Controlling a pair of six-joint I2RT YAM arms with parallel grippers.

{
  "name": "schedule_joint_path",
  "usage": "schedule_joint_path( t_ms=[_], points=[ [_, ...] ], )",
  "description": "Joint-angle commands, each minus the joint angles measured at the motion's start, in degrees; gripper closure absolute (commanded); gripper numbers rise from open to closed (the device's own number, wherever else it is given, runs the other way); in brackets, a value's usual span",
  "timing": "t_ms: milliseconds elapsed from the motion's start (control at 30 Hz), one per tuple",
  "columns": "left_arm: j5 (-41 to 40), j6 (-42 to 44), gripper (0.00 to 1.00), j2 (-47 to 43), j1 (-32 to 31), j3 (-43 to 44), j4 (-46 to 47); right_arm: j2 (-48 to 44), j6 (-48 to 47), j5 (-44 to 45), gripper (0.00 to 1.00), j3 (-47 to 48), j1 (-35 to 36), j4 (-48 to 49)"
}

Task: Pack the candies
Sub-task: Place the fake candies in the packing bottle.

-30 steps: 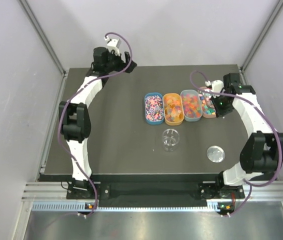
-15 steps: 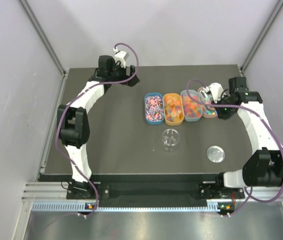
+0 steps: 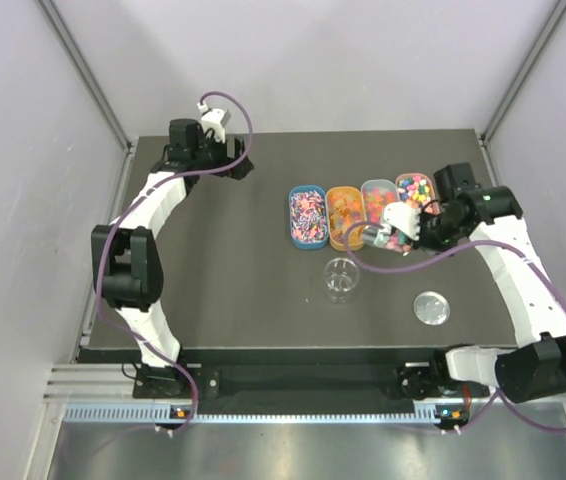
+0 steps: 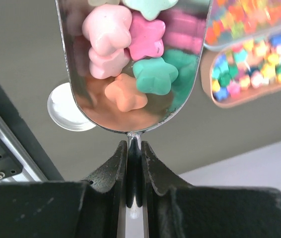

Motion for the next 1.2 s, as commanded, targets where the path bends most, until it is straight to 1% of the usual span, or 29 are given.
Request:
schedule_joint_path(
  t_ms=[0, 133, 300, 633, 800, 1000, 1033, 1167],
  points=[
    [-0.2, 0.9, 0.06, -4.6, 0.4, -1.9, 0.2, -1.8, -2.7, -1.0, 1.00, -1.4, 5.5, -1.8],
    [-0.6, 0.9, 0.06, -7.0, 0.8, -3.7, 0.3, 0.0, -0.4, -1.0, 1.00, -2.6, 8.5, -0.5],
    [-1.7, 1.2, 0.06, -8.5, 1.6, -5.0, 0.2, 2.2, 0.5, 2.8, 1.00, -3.6, 11.9, 0.9],
    [-4.1, 0.5, 0.05, -12.0, 2.6, -9.8, 0.4, 8.1, 2.6, 11.2, 1.00, 0.7, 18.1, -2.1],
    [-4.5, 0.2, 0.05, -13.7, 2.9, -12.1, 1.1, 9.8, 3.8, 14.8, 1.00, 1.9, 19.4, -2.3],
    [-5.1, 0.3, 0.05, -14.4, 3.2, -12.6, 1.3, 11.0, 4.4, 20.4, 1.00, 3.4, 20.8, -3.1],
    [-5.4, -1.3, 0.05, -14.4, 3.2, -12.6, 1.3, 11.1, 4.5, 20.8, 1.00, 3.5, 21.1, -3.6],
    [-5.7, -1.8, 0.05, -14.6, 3.4, -13.2, 2.0, 10.9, 4.7, 22.0, 1.00, 3.8, 22.6, -4.6]
  ],
)
